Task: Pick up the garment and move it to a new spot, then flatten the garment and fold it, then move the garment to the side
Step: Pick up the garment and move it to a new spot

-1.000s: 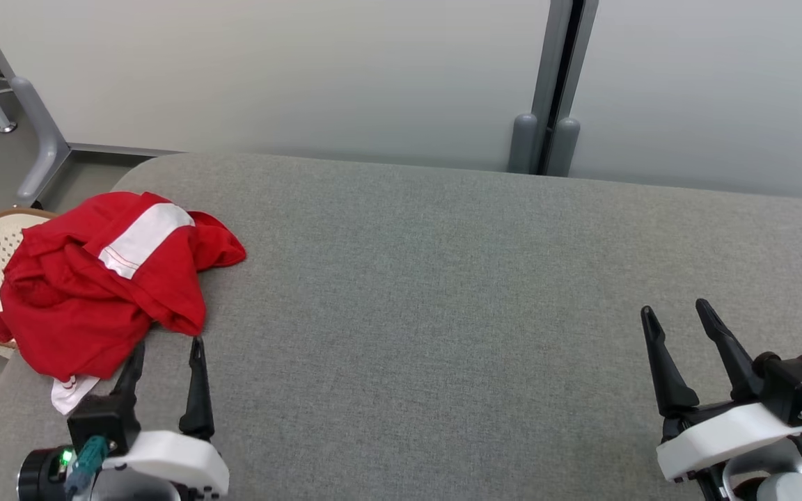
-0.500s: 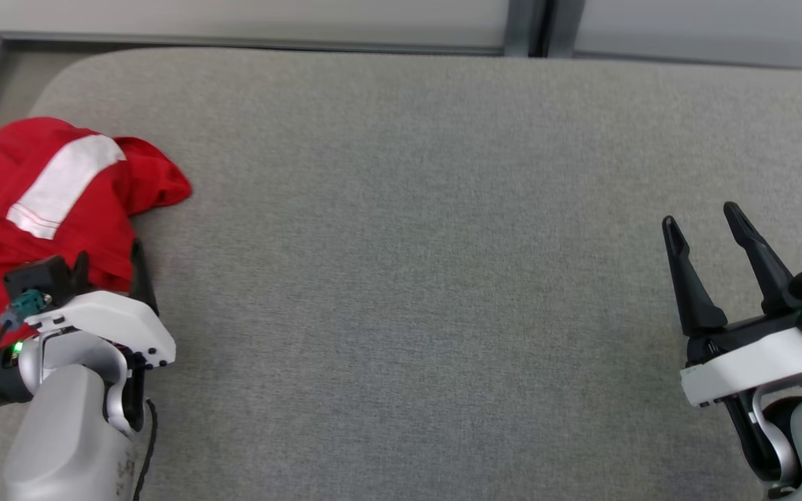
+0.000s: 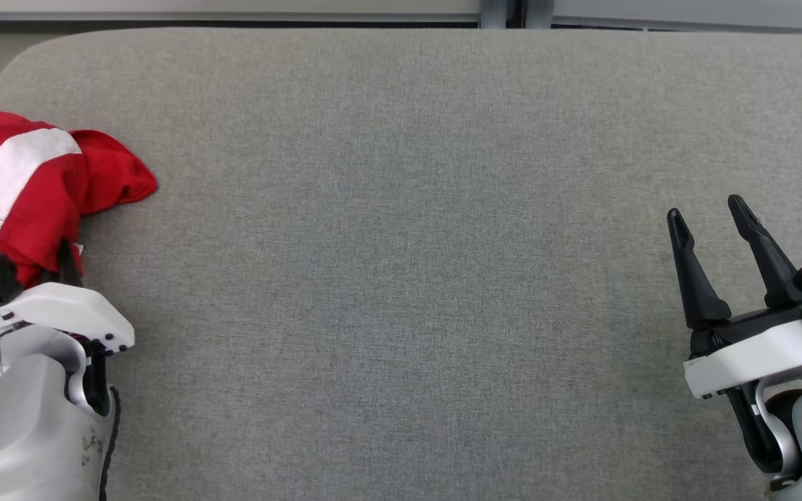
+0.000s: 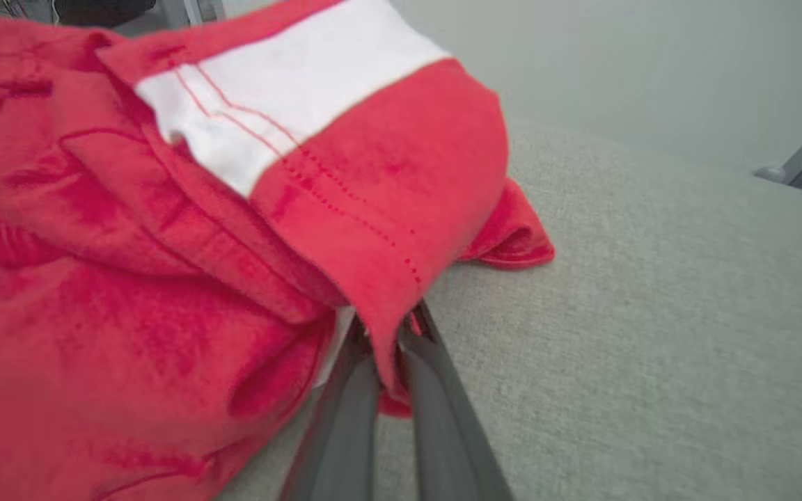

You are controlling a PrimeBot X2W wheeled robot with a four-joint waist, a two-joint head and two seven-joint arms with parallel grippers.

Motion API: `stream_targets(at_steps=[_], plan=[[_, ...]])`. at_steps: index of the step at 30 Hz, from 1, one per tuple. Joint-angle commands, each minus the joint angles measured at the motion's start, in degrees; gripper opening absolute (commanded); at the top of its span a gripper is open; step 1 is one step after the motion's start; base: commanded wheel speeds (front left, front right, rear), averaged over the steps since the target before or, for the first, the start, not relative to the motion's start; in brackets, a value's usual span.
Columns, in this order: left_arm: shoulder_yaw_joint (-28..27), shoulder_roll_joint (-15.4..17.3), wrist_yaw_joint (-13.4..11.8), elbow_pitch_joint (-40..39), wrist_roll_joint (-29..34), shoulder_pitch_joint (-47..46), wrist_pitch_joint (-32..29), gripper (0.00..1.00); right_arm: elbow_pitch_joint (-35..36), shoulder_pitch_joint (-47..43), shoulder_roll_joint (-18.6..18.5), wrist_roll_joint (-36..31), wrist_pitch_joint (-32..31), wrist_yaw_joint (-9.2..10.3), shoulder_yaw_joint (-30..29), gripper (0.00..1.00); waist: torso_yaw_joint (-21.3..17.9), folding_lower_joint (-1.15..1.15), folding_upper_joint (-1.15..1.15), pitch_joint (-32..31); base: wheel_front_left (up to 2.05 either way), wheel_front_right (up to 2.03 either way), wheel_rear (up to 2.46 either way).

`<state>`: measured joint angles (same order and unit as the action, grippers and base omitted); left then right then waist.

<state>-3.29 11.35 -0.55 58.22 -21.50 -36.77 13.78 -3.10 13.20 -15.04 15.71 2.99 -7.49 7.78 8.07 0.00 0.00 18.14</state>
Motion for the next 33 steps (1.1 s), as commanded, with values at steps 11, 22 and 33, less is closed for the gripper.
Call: stream_targets(at_steps=[11, 22, 33], plan=[[-1.3, -0.7, -2.5, -23.5, 4.7, 13.1, 1.4, 0.0, -2.7, -3.5, 2.1, 0.4, 1.3, 0.0, -0.8, 1.0, -0.4, 0.0, 0.0, -8.6, 0.0, 0.0, 0.0], [5.6, -4.0, -5.7, -57.6, 9.7, 32.1, -7.1, 0.0, -3.4, -8.0, 4.3, 0.1, 0.6, 0.0, -0.6, 1.0, -2.2, 0.0, 0.0, -15.8, 0.0, 0.0, 0.0], [18.2, -6.5, -0.6, -64.4, 10.1, 28.5, -14.0, 0.0, -1.5, -6.1, 4.4, 0.7, -0.2, 0.0, -0.2, 1.0, -11.0, 0.0, 0.0, -12.4, 0.0, 0.0, 0.0]])
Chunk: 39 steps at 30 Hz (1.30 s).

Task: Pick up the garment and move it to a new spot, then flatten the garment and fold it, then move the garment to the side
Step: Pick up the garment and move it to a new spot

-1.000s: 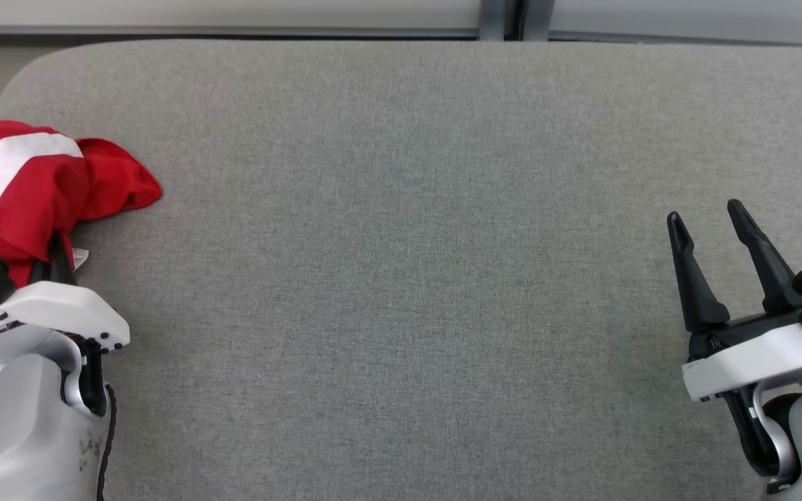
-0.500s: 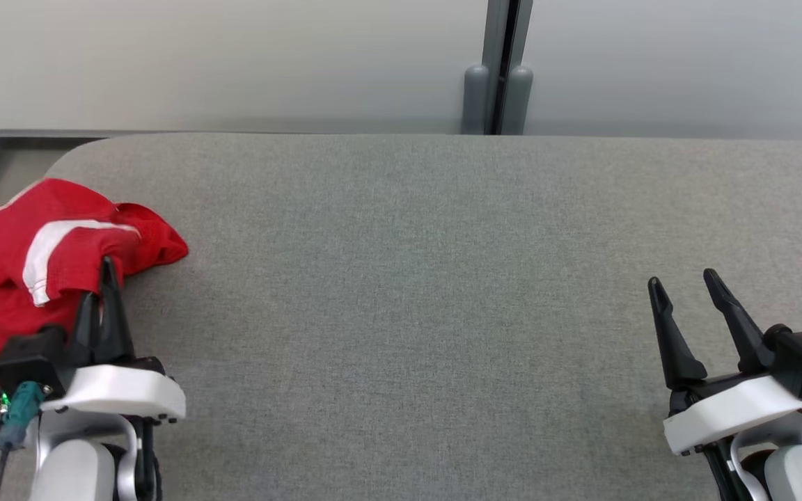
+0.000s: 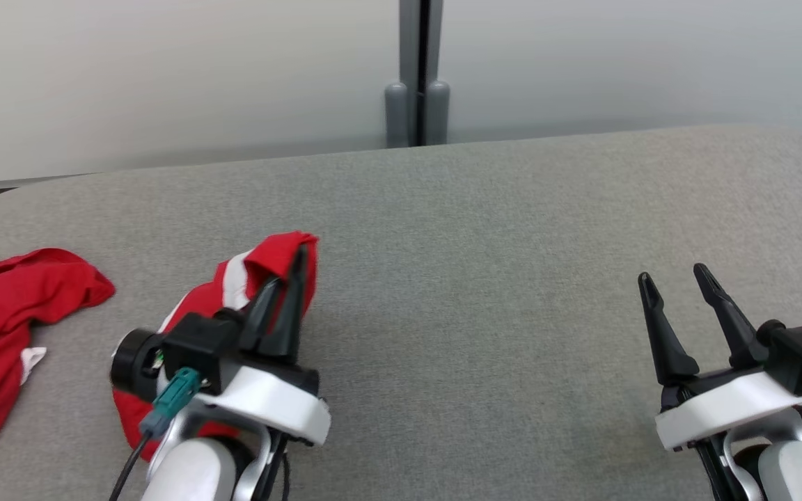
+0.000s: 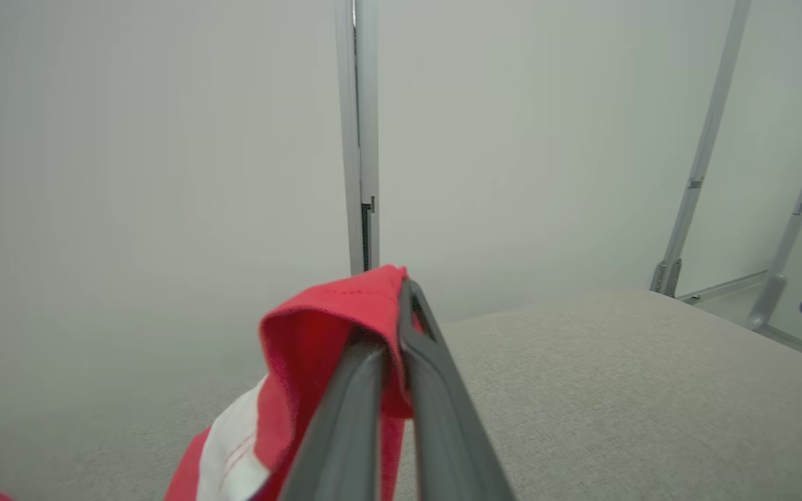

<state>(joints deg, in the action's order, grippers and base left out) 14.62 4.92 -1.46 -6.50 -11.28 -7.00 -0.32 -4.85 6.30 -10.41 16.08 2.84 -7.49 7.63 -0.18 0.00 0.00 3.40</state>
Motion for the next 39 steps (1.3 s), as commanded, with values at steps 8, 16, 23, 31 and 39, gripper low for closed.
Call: stream_targets(at_steps=[8, 16, 23, 31, 39], plan=[[11.9, -1.7, 3.9, 8.5, 0.1, -16.8, 0.9, 0.0, -0.6, 6.4, 0.3, 1.8, 2.9, 0.0, 0.9, 1.0, -14.1, 0.0, 0.0, 12.4, 0.0, 0.0, 0.0], [24.4, -1.8, 3.5, 17.8, -4.0, -29.6, 3.0, 0.0, -5.3, 9.9, 1.0, 4.0, 7.1, 0.0, 1.5, 1.0, -20.5, 0.0, 0.0, 18.9, 0.0, 0.0, 0.0], [31.2, -1.9, 2.7, 27.6, -6.1, -30.9, 6.4, 1.0, -8.8, 11.2, 1.0, 4.8, 9.3, 0.0, 2.7, 1.0, -20.1, 0.0, 0.0, 19.2, 0.0, 0.0, 0.0], [28.5, -1.0, -1.3, 27.6, -8.6, -26.4, 13.4, 1.0, -9.9, 10.3, -0.4, 4.0, 9.4, 0.0, 2.9, 1.0, -15.3, 0.0, 0.0, 14.7, 0.0, 0.0, 0.0], [16.0, 4.6, -9.5, 20.1, -12.2, -17.8, 15.4, 1.0, -8.1, 7.6, -1.8, 3.2, 7.1, 0.0, 1.3, 1.0, -7.8, 0.0, 0.0, 10.1, 0.0, 0.0, 0.0]])
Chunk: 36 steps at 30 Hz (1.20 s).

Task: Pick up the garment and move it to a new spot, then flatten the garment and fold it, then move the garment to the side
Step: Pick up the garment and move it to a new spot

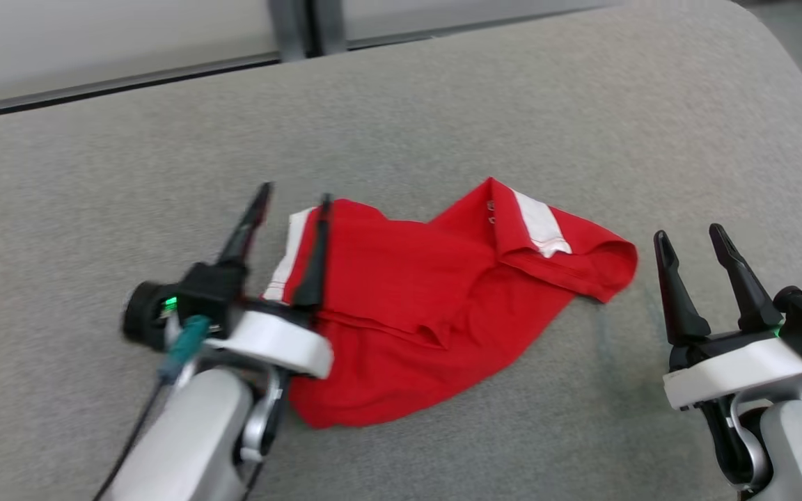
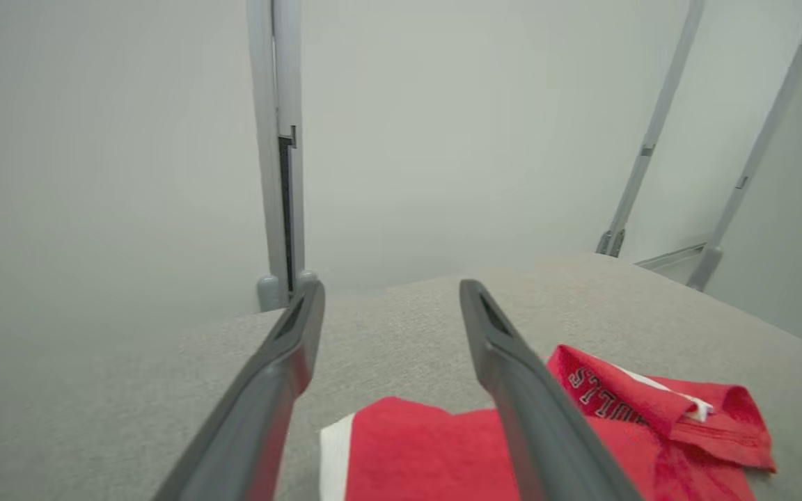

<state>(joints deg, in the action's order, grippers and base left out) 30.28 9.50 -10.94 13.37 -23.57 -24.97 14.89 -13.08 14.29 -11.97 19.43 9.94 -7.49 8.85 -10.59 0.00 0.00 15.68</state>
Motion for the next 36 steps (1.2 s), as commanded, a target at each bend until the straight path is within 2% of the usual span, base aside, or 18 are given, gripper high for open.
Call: stream_targets(at_steps=[1, 6, 10, 14, 24, 36], plan=[[-1.1, 0.7, -0.6, -0.5, -0.4, 1.3, 0.2, 1.0, 0.4, -0.8, -0.3, -0.4, -0.3, 0.0, -0.3, 1.0, 3.6, 0.0, 0.0, -2.7, 0.0, 0.0, 0.0], [-9.3, 4.3, -2.5, -3.3, -2.4, 7.2, 0.3, 1.0, 2.3, -2.8, -0.8, -1.2, -2.3, 0.0, -1.4, 1.0, 7.6, 0.0, 0.0, -4.6, 0.0, 0.0, 0.0], [-14.4, 6.3, -1.6, -3.7, -3.7, 12.1, 0.3, 1.0, 3.6, -4.5, -0.6, -1.7, -3.6, 0.0, -2.1, 1.0, 9.5, 0.0, 0.0, -6.5, 0.0, 0.0, 0.0], [-17.1, 7.6, -0.2, -3.4, -5.0, 16.8, 0.3, 1.0, 4.2, -6.2, -0.2, -2.1, -4.6, 0.0, -2.4, 1.0, 10.3, 0.0, 0.0, -8.7, 0.0, 0.0, 0.0], [-15.7, 8.4, 1.2, -4.1, -4.5, 23.9, 0.0, 1.0, 4.1, -10.5, 0.9, -2.5, -6.0, 0.0, -1.9, 1.0, 10.1, 0.0, 0.0, -14.8, 0.0, 0.0, 0.0], [-13.5, 9.3, 0.2, -6.0, -2.7, 25.0, -1.2, 1.0, 5.7, -13.0, 1.4, -3.1, -7.7, 0.0, -2.4, 1.0, 10.1, 0.0, 0.0, -16.9, 0.0, 0.0, 0.0]])
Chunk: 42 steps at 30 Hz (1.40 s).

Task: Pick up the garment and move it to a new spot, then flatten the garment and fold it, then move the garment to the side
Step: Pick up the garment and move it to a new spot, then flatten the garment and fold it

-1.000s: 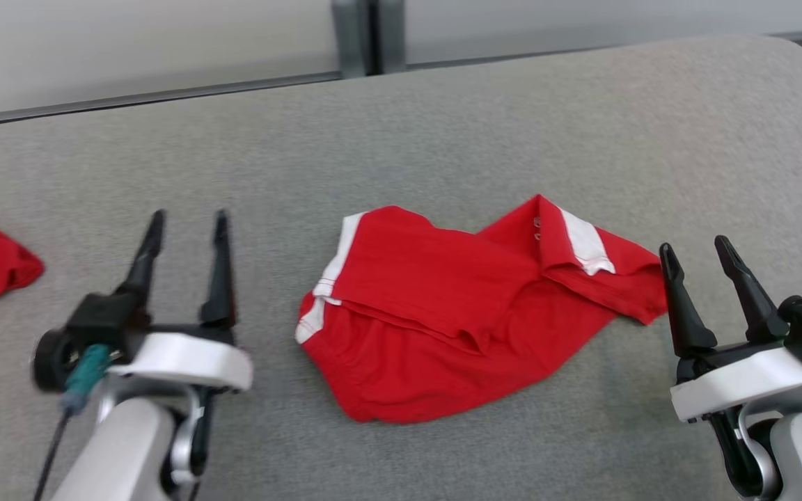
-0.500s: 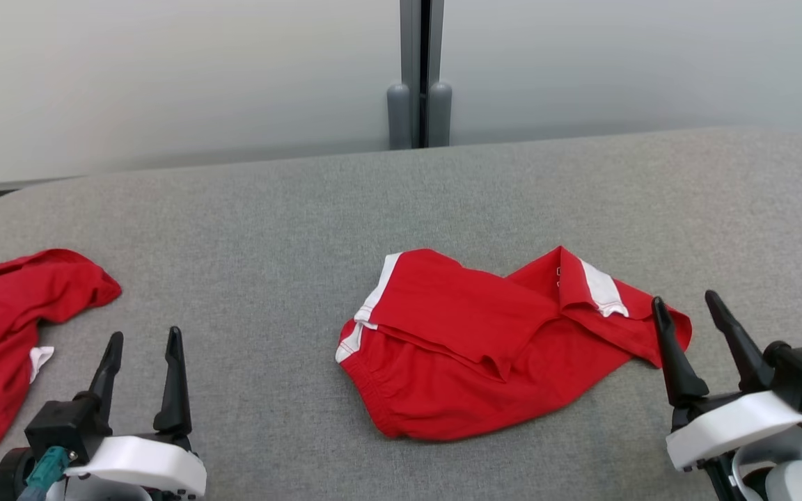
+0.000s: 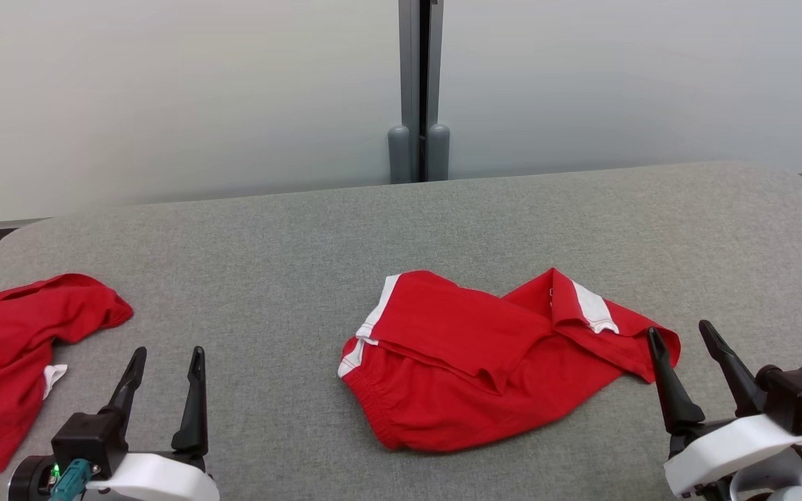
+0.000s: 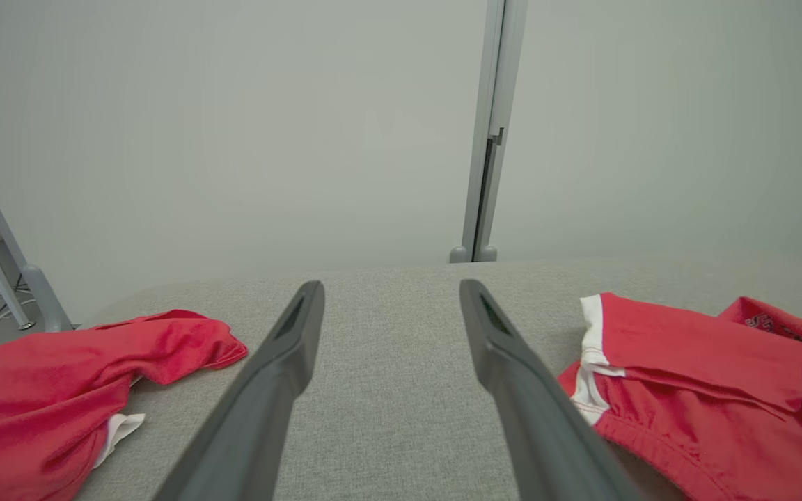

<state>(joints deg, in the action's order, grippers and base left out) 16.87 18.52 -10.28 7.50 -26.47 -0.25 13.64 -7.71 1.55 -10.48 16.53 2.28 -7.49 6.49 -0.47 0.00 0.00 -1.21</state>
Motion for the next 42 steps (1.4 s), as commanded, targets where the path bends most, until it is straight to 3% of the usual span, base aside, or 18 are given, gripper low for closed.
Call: stream_targets(at_steps=[1, 14, 20, 31, 35, 40, 42], plan=[[0.0, 0.3, -0.4, -0.2, 0.2, 0.3, -0.1, 1.0, 0.4, -0.3, -0.1, -0.3, -0.2, 0.0, -0.1, 1.0, 0.0, 0.0, 0.0, 0.0, 0.0, 0.0, 0.0], [0.7, 0.1, -1.2, -0.4, 0.4, -1.0, -0.5, 1.0, 1.2, -0.7, 0.1, -0.3, -0.7, 0.0, -0.8, 1.0, 0.5, 0.0, 0.0, 0.6, 0.0, 0.0, 0.0], [1.9, -0.5, -0.8, -0.8, 1.4, -4.0, -0.4, 1.0, 1.7, 0.7, -0.8, -0.4, -1.9, 0.0, 1.0, 1.0, 3.1, 0.0, 0.0, 2.9, 0.0, 0.0, 0.0], [4.4, -4.8, 0.3, 0.0, 3.8, -13.3, 1.0, 1.0, -2.6, 9.9, -4.2, 1.7, -4.6, 0.0, 16.0, 1.0, 11.3, 0.0, 0.0, 12.8, 0.0, 0.0, 0.0], [4.2, -6.6, 0.7, 1.5, 4.5, -15.5, 1.5, 1.0, -6.8, 14.4, -7.0, 0.7, -5.3, 0.0, 22.7, 1.0, 12.7, 0.0, 0.0, 15.2, 0.0, 0.0, 0.0], [3.5, -7.6, 1.1, 2.5, 4.8, -16.1, 1.6, 1.0, -8.5, 16.0, -8.6, 1.2, -6.0, 0.01, 25.6, 1.0, 12.7, 0.0, 0.0, 15.9, 0.0, 0.0, 0.0], [2.8, -7.8, 1.1, 2.5, 5.2, -16.4, 1.6, 1.0, -8.8, 16.7, -9.2, 1.6, -5.6, 0.01, 25.4, 0.46, 12.4, 0.0, 0.0, 16.0, 0.0, 0.0, 0.0]])
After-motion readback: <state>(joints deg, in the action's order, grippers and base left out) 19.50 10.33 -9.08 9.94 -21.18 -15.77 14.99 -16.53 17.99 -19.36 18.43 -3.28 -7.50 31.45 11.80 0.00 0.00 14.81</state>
